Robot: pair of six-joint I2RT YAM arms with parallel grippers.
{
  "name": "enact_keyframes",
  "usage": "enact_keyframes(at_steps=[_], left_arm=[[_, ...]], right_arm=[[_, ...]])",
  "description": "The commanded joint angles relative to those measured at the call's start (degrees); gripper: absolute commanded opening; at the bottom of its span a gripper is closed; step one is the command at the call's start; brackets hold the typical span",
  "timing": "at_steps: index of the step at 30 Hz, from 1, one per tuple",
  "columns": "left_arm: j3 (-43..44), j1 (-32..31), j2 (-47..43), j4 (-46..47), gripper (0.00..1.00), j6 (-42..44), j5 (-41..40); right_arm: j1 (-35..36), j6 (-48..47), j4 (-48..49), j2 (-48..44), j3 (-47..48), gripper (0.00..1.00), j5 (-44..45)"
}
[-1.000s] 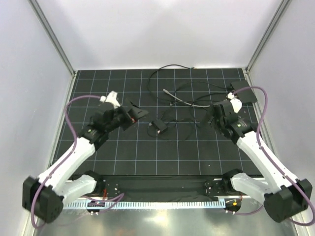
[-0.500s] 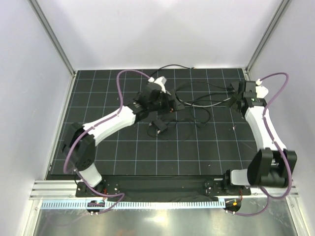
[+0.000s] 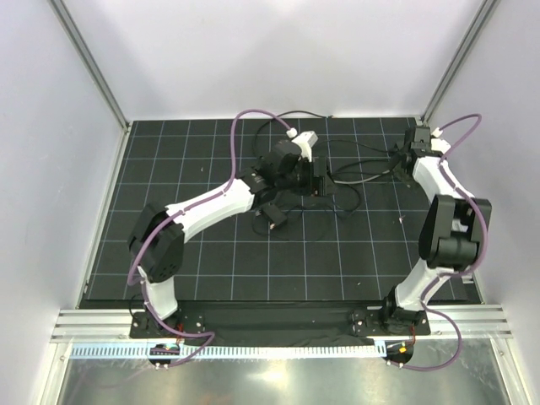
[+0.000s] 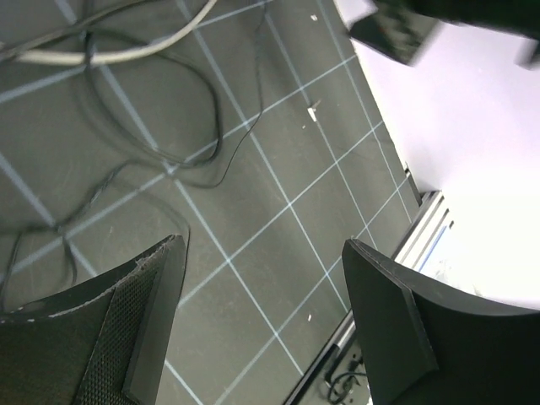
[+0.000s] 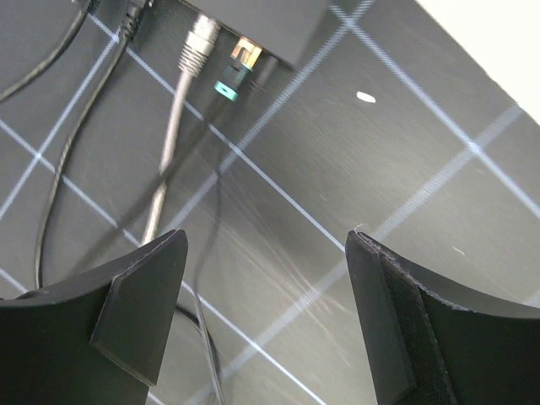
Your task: Pull the plug from the switch port
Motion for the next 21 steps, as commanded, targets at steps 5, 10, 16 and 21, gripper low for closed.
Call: enact_keyframes(at_steps=[5,10,16,21], left_arm=[[4.9,0.07,3.24,3.73,0.77,4.81,7.05],[3.67,0.07,2.89,3.82,0.77,4.9,7.14],[3.93,-0.02,3.16,3.91,0.76,4.11,7.76],[4.02,-0.02,3.24,4.26,0.76,3.76,7.76]], right_arm=[[-0.43,5.24,3.5,10.95,9.49,0.79,-0.13],[-0.25,6.57,4.64,15.27,11.78,0.75,0.06],[0.36,7.89,3.33,18.95,15.2,0.71,1.37],[1.15,7.19,3.24,20.98,17.84,0.65,2.51]])
